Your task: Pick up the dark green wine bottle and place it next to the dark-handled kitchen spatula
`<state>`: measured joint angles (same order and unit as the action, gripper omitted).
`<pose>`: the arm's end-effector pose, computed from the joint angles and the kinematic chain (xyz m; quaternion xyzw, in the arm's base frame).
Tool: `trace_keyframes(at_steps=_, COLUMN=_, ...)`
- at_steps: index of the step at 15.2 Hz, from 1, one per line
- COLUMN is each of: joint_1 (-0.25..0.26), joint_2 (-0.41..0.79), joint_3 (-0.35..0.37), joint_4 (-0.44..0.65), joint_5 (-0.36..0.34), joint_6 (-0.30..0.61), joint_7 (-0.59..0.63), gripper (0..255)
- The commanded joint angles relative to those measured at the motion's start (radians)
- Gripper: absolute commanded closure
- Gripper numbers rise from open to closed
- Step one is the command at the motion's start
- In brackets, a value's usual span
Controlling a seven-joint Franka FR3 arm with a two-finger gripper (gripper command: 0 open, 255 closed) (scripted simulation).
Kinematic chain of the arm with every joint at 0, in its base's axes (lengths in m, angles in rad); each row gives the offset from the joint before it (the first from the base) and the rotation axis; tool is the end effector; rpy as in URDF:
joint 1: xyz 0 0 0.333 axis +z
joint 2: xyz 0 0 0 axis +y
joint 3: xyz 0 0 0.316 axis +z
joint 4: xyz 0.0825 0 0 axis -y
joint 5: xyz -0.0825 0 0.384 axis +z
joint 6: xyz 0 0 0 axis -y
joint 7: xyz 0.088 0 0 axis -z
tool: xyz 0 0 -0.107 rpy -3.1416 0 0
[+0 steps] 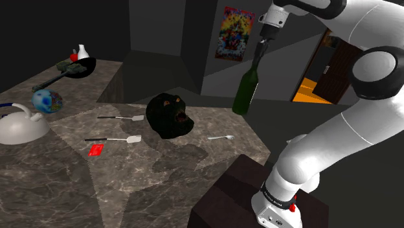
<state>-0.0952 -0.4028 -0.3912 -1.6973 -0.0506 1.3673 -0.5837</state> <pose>0.3349 -0.2378 0.7236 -0.9969 -0.0554 -0.0442 0.0326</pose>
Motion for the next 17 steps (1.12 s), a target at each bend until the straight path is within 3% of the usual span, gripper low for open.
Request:
trace_keyframes(at_steps=1, joint_1=0.003, joint_2=0.013, joint_3=0.002, joint_4=0.041, joint_5=0.005, joint_6=-0.029, joint_7=0.003, gripper=255)
trace_keyframes(at_steps=17, joint_1=0.014, joint_2=0.208, joint_3=-0.056, joint_4=0.481, joint_5=0.073, joint_6=-0.289, joint_7=-0.039, gripper=255)
